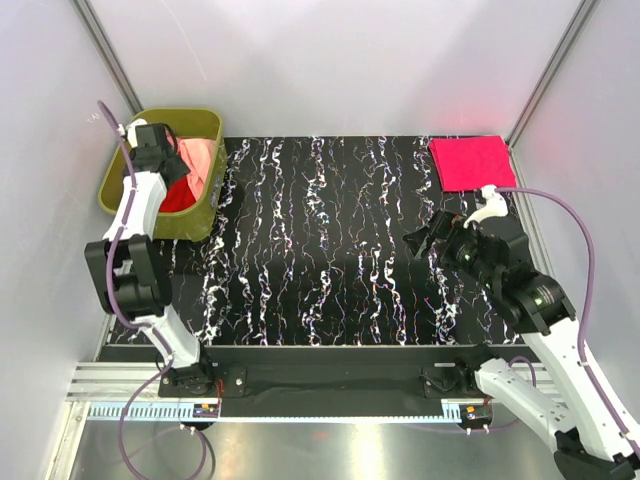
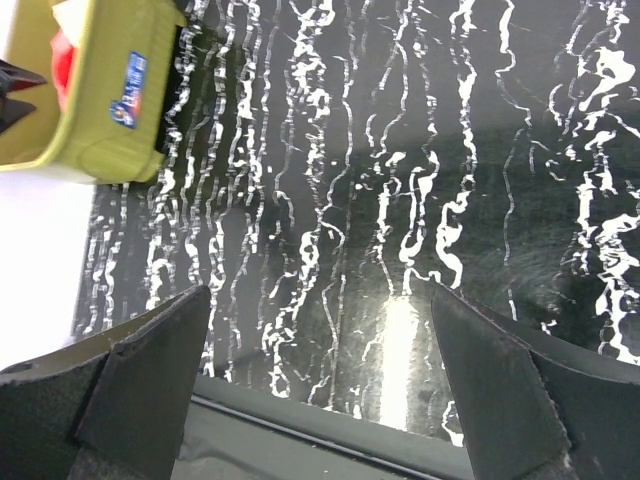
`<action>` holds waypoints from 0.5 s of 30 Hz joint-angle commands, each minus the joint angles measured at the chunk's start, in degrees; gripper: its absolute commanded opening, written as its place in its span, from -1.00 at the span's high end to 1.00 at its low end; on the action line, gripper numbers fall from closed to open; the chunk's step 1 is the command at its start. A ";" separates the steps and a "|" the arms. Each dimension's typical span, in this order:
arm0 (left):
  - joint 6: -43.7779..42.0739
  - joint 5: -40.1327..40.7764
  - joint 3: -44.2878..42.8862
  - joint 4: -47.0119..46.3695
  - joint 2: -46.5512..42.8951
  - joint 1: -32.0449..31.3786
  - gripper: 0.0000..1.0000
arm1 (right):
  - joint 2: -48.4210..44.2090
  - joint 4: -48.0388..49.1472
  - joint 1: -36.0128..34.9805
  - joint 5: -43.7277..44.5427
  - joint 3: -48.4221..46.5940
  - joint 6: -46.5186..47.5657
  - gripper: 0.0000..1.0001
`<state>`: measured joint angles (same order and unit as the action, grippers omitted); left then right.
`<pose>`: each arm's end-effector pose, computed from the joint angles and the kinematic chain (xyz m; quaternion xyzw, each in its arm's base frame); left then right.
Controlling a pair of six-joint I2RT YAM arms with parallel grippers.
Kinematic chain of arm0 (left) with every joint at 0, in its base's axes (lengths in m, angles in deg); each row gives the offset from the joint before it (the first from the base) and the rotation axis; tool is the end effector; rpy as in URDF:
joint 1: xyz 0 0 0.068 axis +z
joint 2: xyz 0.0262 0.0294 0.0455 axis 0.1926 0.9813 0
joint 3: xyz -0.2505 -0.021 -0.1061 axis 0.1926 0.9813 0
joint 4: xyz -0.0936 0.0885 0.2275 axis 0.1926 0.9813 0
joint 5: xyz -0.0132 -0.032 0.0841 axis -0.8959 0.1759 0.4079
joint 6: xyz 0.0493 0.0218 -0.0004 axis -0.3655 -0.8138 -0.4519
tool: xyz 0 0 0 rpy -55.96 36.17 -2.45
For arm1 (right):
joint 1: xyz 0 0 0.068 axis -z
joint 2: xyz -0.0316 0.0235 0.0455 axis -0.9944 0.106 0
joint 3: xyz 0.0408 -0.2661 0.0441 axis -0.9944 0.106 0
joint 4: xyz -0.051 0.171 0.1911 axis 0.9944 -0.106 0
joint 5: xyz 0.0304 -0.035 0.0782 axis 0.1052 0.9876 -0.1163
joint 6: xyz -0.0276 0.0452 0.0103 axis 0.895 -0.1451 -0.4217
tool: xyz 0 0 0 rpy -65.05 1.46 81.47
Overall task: Fold and stack the t-shirts
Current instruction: Grab the tshirt from the pile
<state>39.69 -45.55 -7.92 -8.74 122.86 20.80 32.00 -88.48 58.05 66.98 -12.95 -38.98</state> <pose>0.3899 0.0757 0.3069 -0.3235 0.8414 0.0584 0.4290 0.1270 0.0602 0.3707 0.0638 0.8372 0.2543 0.4800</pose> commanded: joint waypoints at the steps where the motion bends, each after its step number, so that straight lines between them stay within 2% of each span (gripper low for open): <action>1: -1.65 2.41 -7.45 -1.77 3.22 -0.29 -0.18 | 1.63 0.85 -0.24 2.37 -2.67 2.45 -0.99; 4: -2.18 4.20 -11.60 0.97 8.15 -0.20 -0.17 | 3.74 0.41 -0.32 2.29 -3.63 2.71 -1.00; 9: -4.03 -5.28 -10.99 -8.94 10.18 -0.29 -0.26 | 6.56 -1.17 -0.24 1.93 -6.79 3.24 -0.99; 15: -4.20 -9.76 -14.93 -10.72 16.24 -0.20 -0.24 | 8.23 -0.99 -0.24 3.25 -8.82 5.44 -0.99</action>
<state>36.54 -50.64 -18.87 -14.88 136.21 20.47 39.63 -89.73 58.05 68.40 -18.44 -35.88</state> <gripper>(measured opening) 0.626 0.994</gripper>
